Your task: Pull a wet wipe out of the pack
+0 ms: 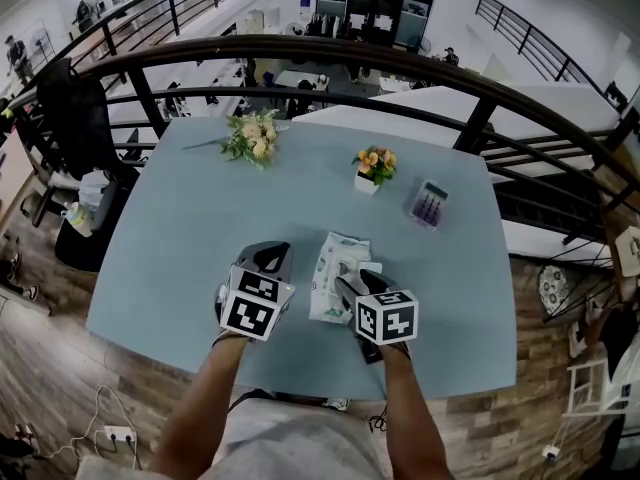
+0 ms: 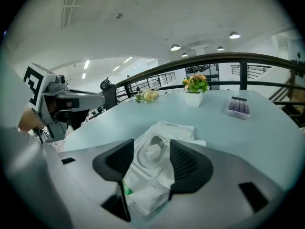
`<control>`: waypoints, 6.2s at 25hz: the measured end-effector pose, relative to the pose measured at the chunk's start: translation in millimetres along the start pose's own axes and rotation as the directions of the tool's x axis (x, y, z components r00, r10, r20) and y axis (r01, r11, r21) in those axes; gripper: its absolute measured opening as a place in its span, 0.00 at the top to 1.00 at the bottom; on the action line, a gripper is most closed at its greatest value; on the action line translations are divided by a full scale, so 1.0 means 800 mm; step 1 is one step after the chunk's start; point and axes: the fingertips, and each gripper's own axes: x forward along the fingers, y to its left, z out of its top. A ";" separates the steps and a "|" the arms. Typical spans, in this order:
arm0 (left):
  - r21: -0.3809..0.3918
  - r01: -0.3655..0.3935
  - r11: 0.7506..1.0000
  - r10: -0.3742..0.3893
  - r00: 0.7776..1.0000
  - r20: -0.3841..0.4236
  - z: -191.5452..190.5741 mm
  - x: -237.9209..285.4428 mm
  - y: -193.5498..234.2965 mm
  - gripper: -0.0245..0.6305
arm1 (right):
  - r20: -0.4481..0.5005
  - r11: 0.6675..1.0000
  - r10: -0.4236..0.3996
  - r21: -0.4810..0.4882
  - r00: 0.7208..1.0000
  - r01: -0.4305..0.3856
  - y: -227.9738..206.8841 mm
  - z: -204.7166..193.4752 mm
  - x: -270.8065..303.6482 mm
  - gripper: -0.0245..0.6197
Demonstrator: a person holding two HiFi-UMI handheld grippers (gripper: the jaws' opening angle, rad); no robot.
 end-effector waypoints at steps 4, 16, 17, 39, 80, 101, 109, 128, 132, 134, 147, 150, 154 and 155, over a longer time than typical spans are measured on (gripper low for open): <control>0.007 0.004 1.000 -0.004 1.000 -0.002 -0.002 0.002 0.000 0.97 | -0.003 1.000 0.001 0.020 1.000 -0.001 0.000 -0.005 0.003 0.61; 0.034 0.015 0.999 -0.015 1.000 -0.020 -0.009 0.003 -0.001 0.97 | -0.030 0.999 0.026 0.045 0.999 -0.024 0.005 -0.015 0.010 0.70; 0.035 0.015 0.999 -0.014 1.000 -0.023 -0.010 0.003 -0.001 0.97 | -0.032 0.998 0.028 0.049 0.999 -0.026 0.005 -0.016 0.010 0.70; 0.024 0.001 1.000 0.000 0.999 -0.045 -0.021 -0.006 -0.005 0.97 | -0.017 0.996 0.029 0.082 0.999 -0.027 0.004 -0.020 0.008 0.94; 0.003 -0.003 1.000 0.003 1.000 -0.008 -0.021 -0.034 -0.001 0.97 | 0.049 0.999 -0.017 0.046 0.999 0.015 0.012 0.010 -0.019 0.94; 0.018 0.020 1.000 -0.021 1.000 0.023 0.000 -0.035 -0.008 0.97 | 0.126 0.998 -0.067 0.013 0.990 0.066 0.005 0.051 -0.055 0.94; 0.026 0.032 0.999 -0.033 0.999 0.034 0.010 -0.031 -0.008 0.97 | 0.152 0.997 -0.078 0.002 0.985 0.078 0.003 0.067 -0.062 0.94; 0.047 0.012 0.999 -0.016 0.997 0.075 0.046 -0.036 0.001 0.97 | 0.260 0.994 -0.094 -0.034 0.961 0.106 0.000 0.126 -0.097 0.94; 0.046 0.009 0.999 -0.013 0.996 0.089 0.056 -0.036 0.002 0.97 | 0.288 0.992 -0.100 -0.044 0.952 0.118 -0.003 0.142 -0.108 0.94; 0.045 0.007 0.999 -0.011 0.995 0.095 0.060 -0.036 0.003 0.97 | 0.303 0.991 -0.104 -0.048 0.947 0.124 -0.004 0.149 -0.113 0.94; 0.042 -0.017 0.999 0.010 0.989 0.146 0.086 -0.038 0.015 0.97 | 0.389 0.982 -0.136 -0.066 0.911 0.175 -0.011 0.189 -0.149 0.94; 0.032 -0.025 0.999 0.020 0.988 0.155 0.093 -0.044 0.021 0.97 | 0.417 0.979 -0.142 -0.074 0.898 0.189 -0.009 0.199 -0.162 0.94; 0.027 -0.031 0.999 0.026 0.985 0.169 0.100 -0.051 0.021 0.97 | 0.446 0.976 -0.151 -0.077 0.882 0.206 -0.011 0.205 -0.173 0.94; 0.027 -0.033 0.999 0.028 0.985 0.172 0.101 -0.052 0.022 0.97 | 0.453 0.975 -0.152 -0.075 0.879 0.208 -0.011 0.206 -0.176 0.94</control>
